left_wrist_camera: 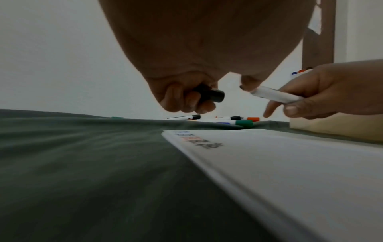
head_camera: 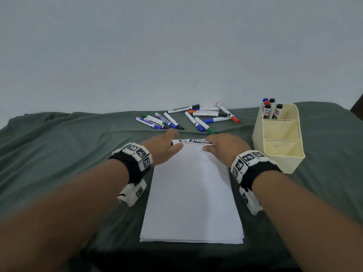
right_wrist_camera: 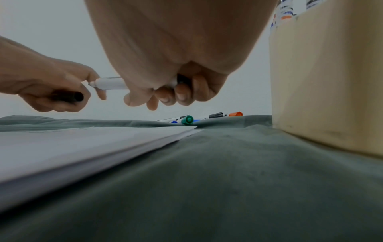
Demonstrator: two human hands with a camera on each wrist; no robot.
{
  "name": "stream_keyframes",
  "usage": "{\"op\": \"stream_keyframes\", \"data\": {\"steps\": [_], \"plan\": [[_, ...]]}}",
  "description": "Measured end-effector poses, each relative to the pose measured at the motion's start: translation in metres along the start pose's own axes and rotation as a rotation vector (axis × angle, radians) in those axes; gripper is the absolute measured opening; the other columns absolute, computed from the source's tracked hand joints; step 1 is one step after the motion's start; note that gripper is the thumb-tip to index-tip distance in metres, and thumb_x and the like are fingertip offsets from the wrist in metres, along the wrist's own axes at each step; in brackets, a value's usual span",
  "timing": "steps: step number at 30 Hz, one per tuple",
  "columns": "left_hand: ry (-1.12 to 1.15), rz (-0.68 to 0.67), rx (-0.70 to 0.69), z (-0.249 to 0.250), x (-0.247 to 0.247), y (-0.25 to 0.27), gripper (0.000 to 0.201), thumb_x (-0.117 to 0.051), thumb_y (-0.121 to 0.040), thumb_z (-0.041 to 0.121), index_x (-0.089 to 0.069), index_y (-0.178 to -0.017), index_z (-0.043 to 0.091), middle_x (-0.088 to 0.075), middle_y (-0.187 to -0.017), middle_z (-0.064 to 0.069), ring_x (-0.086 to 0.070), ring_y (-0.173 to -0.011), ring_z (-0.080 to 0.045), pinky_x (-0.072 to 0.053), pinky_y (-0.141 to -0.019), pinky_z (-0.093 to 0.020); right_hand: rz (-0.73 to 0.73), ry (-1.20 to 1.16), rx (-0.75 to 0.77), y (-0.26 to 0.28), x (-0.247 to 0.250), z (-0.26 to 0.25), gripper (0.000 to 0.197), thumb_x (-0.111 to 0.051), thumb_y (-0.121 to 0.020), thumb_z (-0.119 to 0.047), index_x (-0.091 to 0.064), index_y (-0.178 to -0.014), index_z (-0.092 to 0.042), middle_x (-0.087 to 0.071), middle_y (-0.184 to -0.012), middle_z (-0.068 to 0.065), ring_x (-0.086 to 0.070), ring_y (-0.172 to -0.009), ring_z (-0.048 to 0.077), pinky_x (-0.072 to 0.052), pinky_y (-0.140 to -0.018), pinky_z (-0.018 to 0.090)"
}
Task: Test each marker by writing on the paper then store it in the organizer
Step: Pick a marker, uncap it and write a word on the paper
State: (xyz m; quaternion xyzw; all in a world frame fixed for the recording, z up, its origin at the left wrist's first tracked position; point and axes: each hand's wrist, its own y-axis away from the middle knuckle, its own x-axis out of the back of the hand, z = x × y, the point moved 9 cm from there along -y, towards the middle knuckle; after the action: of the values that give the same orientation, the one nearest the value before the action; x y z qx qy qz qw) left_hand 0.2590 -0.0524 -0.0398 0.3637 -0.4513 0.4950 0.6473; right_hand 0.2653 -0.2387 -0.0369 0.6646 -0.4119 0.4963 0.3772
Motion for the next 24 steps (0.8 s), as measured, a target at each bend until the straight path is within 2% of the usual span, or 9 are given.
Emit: {"op": "stream_keyframes", "data": {"steps": [3,5,7,9,11,17,20,22,24], "plan": [[-0.01,0.084,0.09,-0.036,0.017,0.005,0.014,-0.042,-0.096,0.024,-0.04,-0.109,0.018,-0.062,-0.078,-0.005,-0.059,-0.068,-0.027,-0.043,-0.062,-0.035,0.008,-0.001,-0.006,0.001,0.0,0.0,0.033,-0.047,-0.103,-0.047,-0.061,-0.119,-0.022,-0.066,-0.115,0.004,-0.061,-0.105,0.026,-0.048,-0.085,0.035],[-0.115,0.083,0.158,-0.063,0.029,0.009,0.007,-0.049,-0.096,0.021,-0.046,-0.101,0.017,-0.063,-0.088,-0.007,-0.057,-0.073,-0.026,-0.042,-0.063,-0.034,0.021,0.008,-0.007,0.002,0.0,-0.001,0.034,-0.046,-0.103,-0.048,-0.061,-0.12,-0.022,-0.066,-0.116,0.003,-0.061,-0.106,0.025,-0.048,-0.085,0.035],[-0.272,0.01,0.179,-0.087,0.036,0.013,0.007,-0.057,-0.094,0.019,-0.056,-0.1,0.017,-0.065,-0.101,-0.006,-0.058,-0.085,-0.023,-0.041,-0.07,-0.03,0.029,0.018,-0.009,0.002,0.001,-0.001,0.035,-0.045,-0.103,-0.049,-0.061,-0.117,-0.021,-0.066,-0.115,0.003,-0.061,-0.105,0.025,-0.049,-0.085,0.036],[-0.398,-0.051,0.173,-0.109,0.04,0.017,0.016,-0.06,-0.091,0.017,-0.067,-0.106,0.016,-0.065,-0.113,-0.006,-0.06,-0.102,-0.025,-0.043,-0.084,-0.028,0.034,0.021,-0.008,0.003,0.001,-0.001,0.035,-0.044,-0.103,-0.049,-0.061,-0.117,-0.021,-0.066,-0.113,0.003,-0.061,-0.103,0.024,-0.049,-0.084,0.036],[-0.455,-0.071,0.17,-0.125,0.042,0.022,0.025,-0.059,-0.09,0.013,-0.071,-0.111,0.017,-0.065,-0.118,-0.007,-0.059,-0.11,-0.025,-0.043,-0.092,-0.028,0.039,0.021,-0.009,0.003,0.002,-0.001,0.036,-0.044,-0.103,-0.05,-0.06,-0.119,-0.022,-0.067,-0.114,0.003,-0.062,-0.103,0.024,-0.051,-0.086,0.037],[-0.316,-0.011,0.189,-0.144,0.038,0.029,0.044,-0.059,-0.086,0.005,-0.06,-0.129,0.014,-0.07,-0.108,-0.002,-0.063,-0.104,-0.022,-0.041,-0.088,-0.026,0.039,0.027,-0.018,0.003,0.002,0.0,0.042,-0.045,-0.102,-0.053,-0.058,-0.13,-0.024,-0.065,-0.125,0.001,-0.06,-0.113,0.024,-0.05,-0.095,0.039],[-0.333,0.022,0.19,-0.145,0.041,0.029,0.044,-0.062,-0.087,0.016,-0.059,-0.13,0.018,-0.069,-0.113,-0.002,-0.061,-0.107,-0.022,-0.044,-0.093,-0.029,0.055,-0.006,-0.021,0.004,0.003,0.0,0.039,-0.045,-0.103,-0.048,-0.056,-0.135,-0.029,-0.065,-0.126,0.0,-0.061,-0.113,0.023,-0.049,-0.092,0.036],[-0.454,0.073,0.176,-0.136,0.048,0.033,0.045,-0.062,-0.088,0.035,-0.057,-0.131,0.025,-0.062,-0.125,-0.003,-0.055,-0.117,-0.025,-0.043,-0.101,-0.036,0.066,-0.02,-0.03,0.004,0.004,0.0,0.036,-0.043,-0.103,-0.043,-0.057,-0.133,-0.03,-0.066,-0.125,0.001,-0.061,-0.11,0.023,-0.05,-0.09,0.036],[-0.543,0.15,0.136,-0.118,0.052,0.039,0.051,-0.058,-0.086,0.054,-0.056,-0.132,0.032,-0.055,-0.134,0.0,-0.047,-0.124,-0.027,-0.04,-0.104,-0.041,0.064,-0.029,-0.041,0.004,0.004,0.001,0.039,-0.042,-0.104,-0.04,-0.053,-0.14,-0.031,-0.063,-0.132,0.002,-0.06,-0.116,0.024,-0.05,-0.095,0.038]]}}
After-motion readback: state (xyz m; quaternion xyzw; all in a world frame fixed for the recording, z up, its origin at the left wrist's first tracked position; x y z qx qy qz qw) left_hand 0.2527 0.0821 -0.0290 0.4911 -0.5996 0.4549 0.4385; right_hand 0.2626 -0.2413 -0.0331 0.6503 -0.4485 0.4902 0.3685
